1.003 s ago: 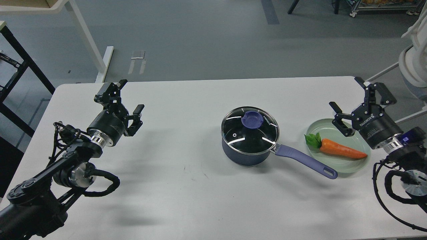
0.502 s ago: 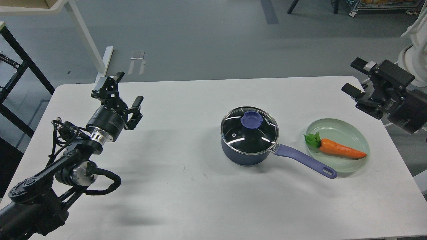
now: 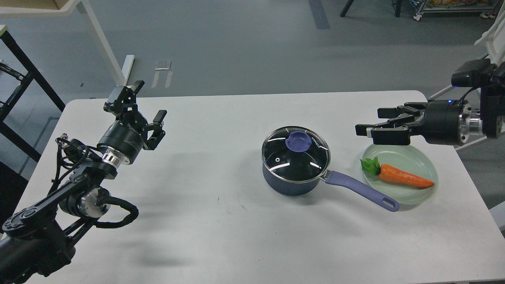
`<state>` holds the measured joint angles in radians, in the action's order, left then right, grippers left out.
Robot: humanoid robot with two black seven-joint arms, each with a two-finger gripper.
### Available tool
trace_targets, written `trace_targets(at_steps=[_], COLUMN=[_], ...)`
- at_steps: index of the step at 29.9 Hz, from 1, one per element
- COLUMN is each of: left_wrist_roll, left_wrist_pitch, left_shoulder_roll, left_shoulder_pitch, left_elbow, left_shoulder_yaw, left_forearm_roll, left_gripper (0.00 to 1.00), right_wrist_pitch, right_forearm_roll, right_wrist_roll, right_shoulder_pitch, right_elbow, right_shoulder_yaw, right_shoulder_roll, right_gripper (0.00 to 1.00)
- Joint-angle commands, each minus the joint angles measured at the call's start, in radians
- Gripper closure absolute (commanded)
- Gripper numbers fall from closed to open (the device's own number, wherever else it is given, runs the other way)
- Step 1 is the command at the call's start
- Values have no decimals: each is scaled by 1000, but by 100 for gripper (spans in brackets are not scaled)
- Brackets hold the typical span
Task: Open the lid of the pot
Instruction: 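Lower the right gripper onto the purple pan handle and grasp it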
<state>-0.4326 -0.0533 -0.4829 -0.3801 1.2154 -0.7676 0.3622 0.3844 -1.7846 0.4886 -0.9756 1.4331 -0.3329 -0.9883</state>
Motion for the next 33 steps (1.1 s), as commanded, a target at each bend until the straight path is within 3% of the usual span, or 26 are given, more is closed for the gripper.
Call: trace_targets(at_steps=[1, 11, 22, 28, 33], left_wrist_roll=[0, 2, 2, 2, 3], left_wrist_pitch=[1, 1, 0, 0, 0], left_shoulder_roll=[0, -5, -16, -20, -20], left_shoulder_pitch=[-2, -8, -8, -8, -8], left_elbow=[10, 32, 44, 53, 61], left_shoulder_yaw=[1, 1, 2, 2, 2], left_forearm_roll=[1, 1, 1, 3, 4], left_gripper=[1, 1, 1, 1, 1], right_wrist_pitch=[2, 5, 10, 7, 7], right_forearm_roll=[-136, -196, -209, -248, -260], right_wrist_roll=[0, 0, 0, 0, 0], right_shoulder_pitch=[-34, -38, -40, -40, -40], right_elbow=[1, 4, 38, 40, 40], right_shoulder_yaw=[84, 244, 296, 325, 325], right_shoulder_roll=[46, 74, 82, 77, 69], right_gripper=[0, 3, 8, 28, 38])
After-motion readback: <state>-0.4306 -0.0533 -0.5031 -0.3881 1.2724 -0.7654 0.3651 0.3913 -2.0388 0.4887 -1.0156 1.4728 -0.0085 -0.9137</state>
